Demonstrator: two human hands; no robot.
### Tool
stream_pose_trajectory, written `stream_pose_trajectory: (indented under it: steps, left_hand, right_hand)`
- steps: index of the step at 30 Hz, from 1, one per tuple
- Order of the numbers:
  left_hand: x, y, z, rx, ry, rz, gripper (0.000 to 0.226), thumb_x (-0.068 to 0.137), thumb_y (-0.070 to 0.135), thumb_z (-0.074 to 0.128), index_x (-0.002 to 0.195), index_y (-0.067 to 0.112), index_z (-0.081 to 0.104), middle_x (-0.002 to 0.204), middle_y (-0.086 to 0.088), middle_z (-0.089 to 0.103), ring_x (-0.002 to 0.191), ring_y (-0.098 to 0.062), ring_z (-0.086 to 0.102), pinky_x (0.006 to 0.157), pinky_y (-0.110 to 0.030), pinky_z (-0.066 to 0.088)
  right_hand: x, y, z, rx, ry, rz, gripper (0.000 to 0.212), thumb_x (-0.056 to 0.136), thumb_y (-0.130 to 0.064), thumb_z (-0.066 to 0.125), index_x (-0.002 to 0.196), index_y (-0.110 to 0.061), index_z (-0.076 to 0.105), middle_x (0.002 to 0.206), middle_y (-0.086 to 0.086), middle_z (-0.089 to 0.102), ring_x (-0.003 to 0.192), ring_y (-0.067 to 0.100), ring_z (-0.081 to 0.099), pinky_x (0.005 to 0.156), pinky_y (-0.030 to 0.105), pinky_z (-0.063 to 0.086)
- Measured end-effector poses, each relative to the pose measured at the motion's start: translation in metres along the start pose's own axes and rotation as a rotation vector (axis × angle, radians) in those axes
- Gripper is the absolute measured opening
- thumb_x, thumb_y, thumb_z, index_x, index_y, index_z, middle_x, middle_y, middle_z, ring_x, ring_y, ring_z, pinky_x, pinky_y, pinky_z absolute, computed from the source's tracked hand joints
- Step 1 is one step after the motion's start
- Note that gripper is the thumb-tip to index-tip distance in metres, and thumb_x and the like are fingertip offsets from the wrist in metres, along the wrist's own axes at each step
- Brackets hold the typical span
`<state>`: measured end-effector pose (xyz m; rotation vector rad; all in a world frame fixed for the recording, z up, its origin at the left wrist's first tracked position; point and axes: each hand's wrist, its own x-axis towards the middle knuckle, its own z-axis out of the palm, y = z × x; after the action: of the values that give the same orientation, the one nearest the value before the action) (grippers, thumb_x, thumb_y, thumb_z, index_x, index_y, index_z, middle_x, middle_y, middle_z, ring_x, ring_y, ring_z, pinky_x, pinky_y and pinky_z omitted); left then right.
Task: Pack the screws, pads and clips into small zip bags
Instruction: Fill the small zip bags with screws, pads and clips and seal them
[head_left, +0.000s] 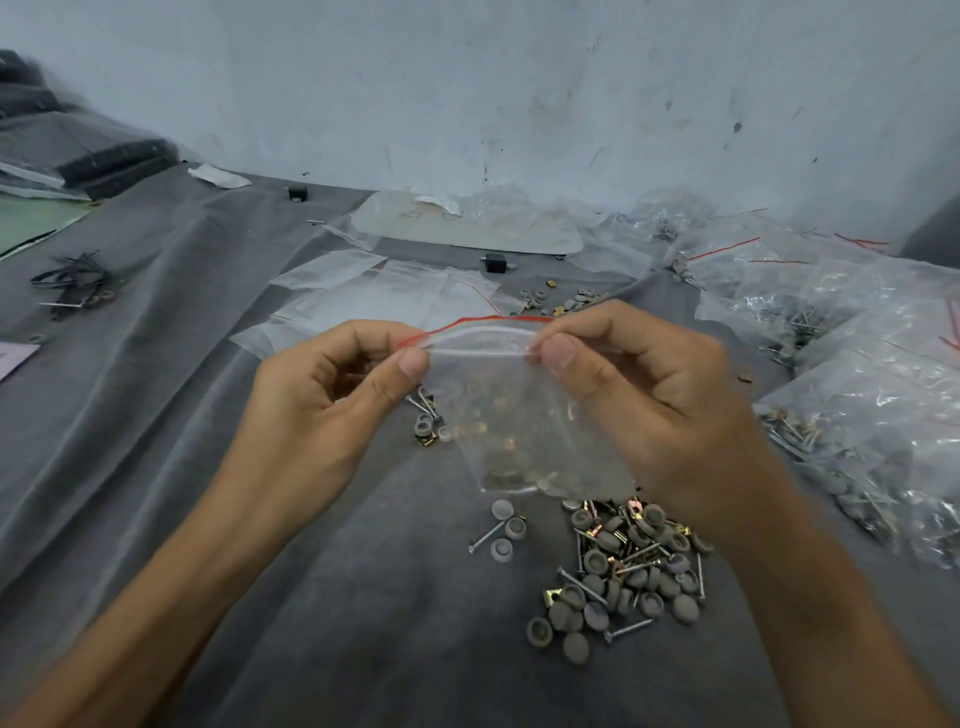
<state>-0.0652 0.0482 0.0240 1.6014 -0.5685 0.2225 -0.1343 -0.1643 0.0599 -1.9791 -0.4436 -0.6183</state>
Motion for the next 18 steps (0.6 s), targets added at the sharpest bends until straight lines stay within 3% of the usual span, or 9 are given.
stream_pose_trajectory:
  steps: [3, 6, 8, 10, 12, 15, 18]
  left_hand:
    - [-0.003, -0.001, 0.005, -0.012, -0.023, -0.015, 0.011, 0.086, 0.031, 0.07, 0.089, 0.02, 0.074, 0.09, -0.014, 0.072, 0.079, -0.016, 0.059, 0.076, -0.031, 0.049]
    - [-0.007, -0.001, 0.007, 0.029, -0.021, 0.05, 0.009, 0.088, 0.031, 0.071, 0.091, 0.022, 0.074, 0.087, -0.003, 0.074, 0.076, -0.012, 0.063, 0.075, -0.022, 0.052]
    - [-0.01, 0.001, 0.01, 0.051, -0.007, 0.086, 0.005, 0.088, 0.029, 0.07, 0.09, 0.025, 0.074, 0.087, -0.002, 0.073, 0.075, -0.016, 0.065, 0.074, -0.021, 0.053]
    - [-0.014, 0.002, 0.014, 0.082, 0.009, 0.114, 0.001, 0.088, 0.029, 0.073, 0.087, 0.029, 0.072, 0.086, -0.002, 0.073, 0.076, -0.019, 0.066, 0.074, -0.019, 0.053]
    - [-0.017, 0.005, 0.016, 0.128, 0.014, 0.148, 0.005, 0.088, 0.035, 0.073, 0.086, 0.03, 0.071, 0.084, 0.0, 0.072, 0.076, -0.017, 0.065, 0.075, -0.021, 0.052]
    - [-0.022, 0.009, 0.019, 0.196, 0.008, 0.216, 0.006, 0.088, 0.035, 0.066, 0.086, 0.029, 0.069, 0.08, 0.006, 0.069, 0.076, -0.012, 0.064, 0.075, -0.022, 0.049]
    - [-0.026, 0.014, 0.02, 0.226, -0.019, 0.267, 0.003, 0.089, 0.032, 0.066, 0.088, 0.03, 0.068, 0.08, 0.009, 0.066, 0.076, -0.009, 0.062, 0.075, -0.018, 0.046]
  right_hand:
    - [0.001, -0.009, -0.011, -0.031, -0.061, 0.017, 0.012, 0.096, -0.024, 0.063, 0.095, -0.018, 0.073, 0.083, -0.002, 0.073, 0.071, 0.013, 0.065, 0.064, 0.013, 0.046]
    - [-0.001, -0.008, -0.025, -0.09, -0.128, 0.079, 0.014, 0.096, -0.033, 0.065, 0.092, -0.024, 0.074, 0.079, 0.001, 0.07, 0.065, 0.018, 0.062, 0.056, 0.024, 0.046]
    - [-0.002, -0.005, -0.031, -0.111, -0.159, 0.134, 0.018, 0.096, -0.038, 0.067, 0.09, -0.022, 0.074, 0.07, 0.006, 0.065, 0.051, 0.009, 0.05, 0.048, 0.019, 0.037]
    - [-0.002, -0.005, -0.035, -0.127, -0.161, 0.186, 0.017, 0.091, -0.04, 0.066, 0.091, -0.025, 0.074, 0.071, 0.0, 0.065, 0.052, 0.003, 0.051, 0.049, 0.013, 0.036]
    - [-0.003, -0.008, -0.034, -0.178, -0.155, 0.229, 0.022, 0.086, -0.051, 0.072, 0.101, -0.036, 0.07, 0.09, -0.015, 0.068, 0.075, 0.001, 0.064, 0.061, 0.01, 0.044]
    - [-0.005, -0.017, -0.023, -0.434, -0.211, 0.155, 0.048, 0.079, -0.067, 0.065, 0.122, -0.046, 0.061, 0.116, -0.031, 0.059, 0.115, -0.006, 0.055, 0.089, 0.009, 0.043]
    - [-0.006, -0.028, -0.006, -0.611, -0.203, 0.016, 0.035, 0.084, -0.055, 0.064, 0.115, -0.037, 0.067, 0.11, -0.025, 0.062, 0.112, 0.002, 0.055, 0.099, 0.028, 0.042]
